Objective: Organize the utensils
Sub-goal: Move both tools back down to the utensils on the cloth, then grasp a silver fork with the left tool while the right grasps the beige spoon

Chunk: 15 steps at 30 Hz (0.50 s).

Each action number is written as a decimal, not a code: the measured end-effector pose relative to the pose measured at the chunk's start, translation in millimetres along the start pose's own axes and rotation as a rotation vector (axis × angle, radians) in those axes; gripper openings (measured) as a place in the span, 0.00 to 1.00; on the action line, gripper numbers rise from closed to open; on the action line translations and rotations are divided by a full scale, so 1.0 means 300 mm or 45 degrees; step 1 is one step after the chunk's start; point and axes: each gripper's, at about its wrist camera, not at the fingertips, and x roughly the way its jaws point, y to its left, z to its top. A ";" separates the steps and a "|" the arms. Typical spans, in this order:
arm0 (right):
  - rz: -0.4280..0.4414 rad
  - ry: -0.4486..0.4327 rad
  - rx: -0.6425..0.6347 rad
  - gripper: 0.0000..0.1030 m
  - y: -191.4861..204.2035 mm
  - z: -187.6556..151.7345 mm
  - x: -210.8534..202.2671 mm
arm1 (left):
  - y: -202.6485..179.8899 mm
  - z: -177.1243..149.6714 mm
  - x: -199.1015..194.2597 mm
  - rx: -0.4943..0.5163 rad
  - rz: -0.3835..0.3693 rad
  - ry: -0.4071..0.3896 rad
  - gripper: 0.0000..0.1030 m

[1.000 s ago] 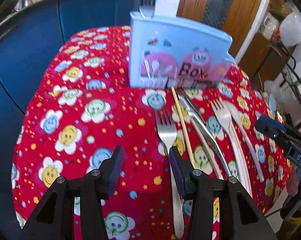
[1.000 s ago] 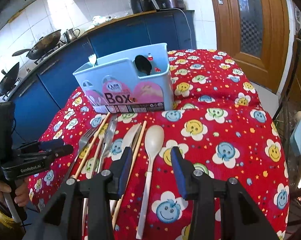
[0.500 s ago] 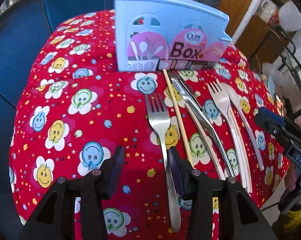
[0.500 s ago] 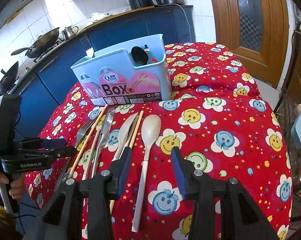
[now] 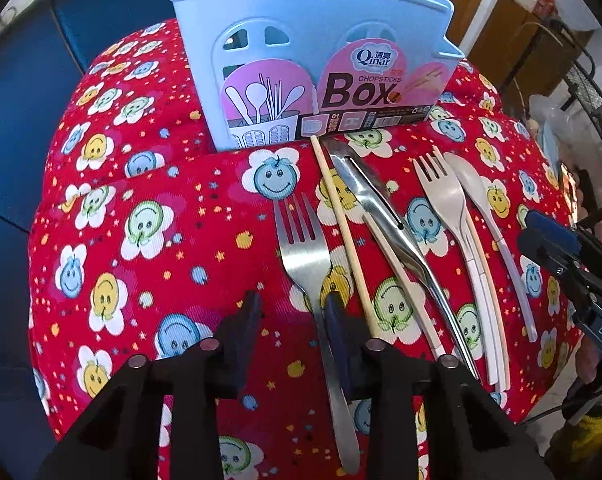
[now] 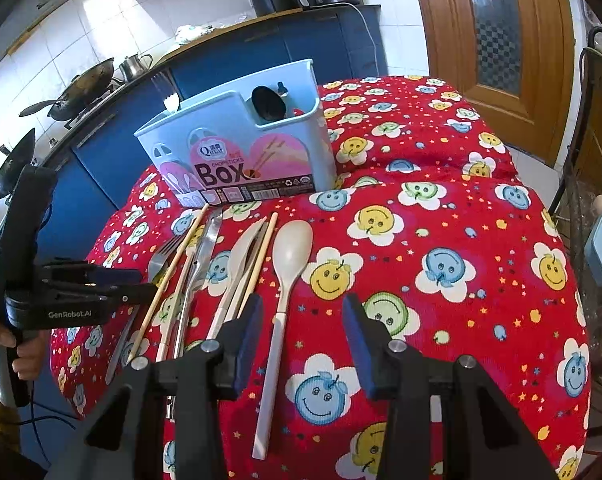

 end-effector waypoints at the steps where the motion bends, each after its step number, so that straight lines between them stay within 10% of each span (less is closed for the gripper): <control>1: 0.000 0.001 0.001 0.43 0.000 0.000 0.000 | 0.003 0.003 0.001 -0.001 -0.003 0.001 0.27; 6: 0.010 0.023 0.000 0.43 0.004 0.001 0.005 | 0.030 0.006 -0.001 -0.052 -0.030 -0.033 0.07; 15: -0.009 0.118 -0.059 0.43 0.032 0.017 0.020 | 0.112 -0.065 -0.020 -0.180 -0.170 -0.191 0.07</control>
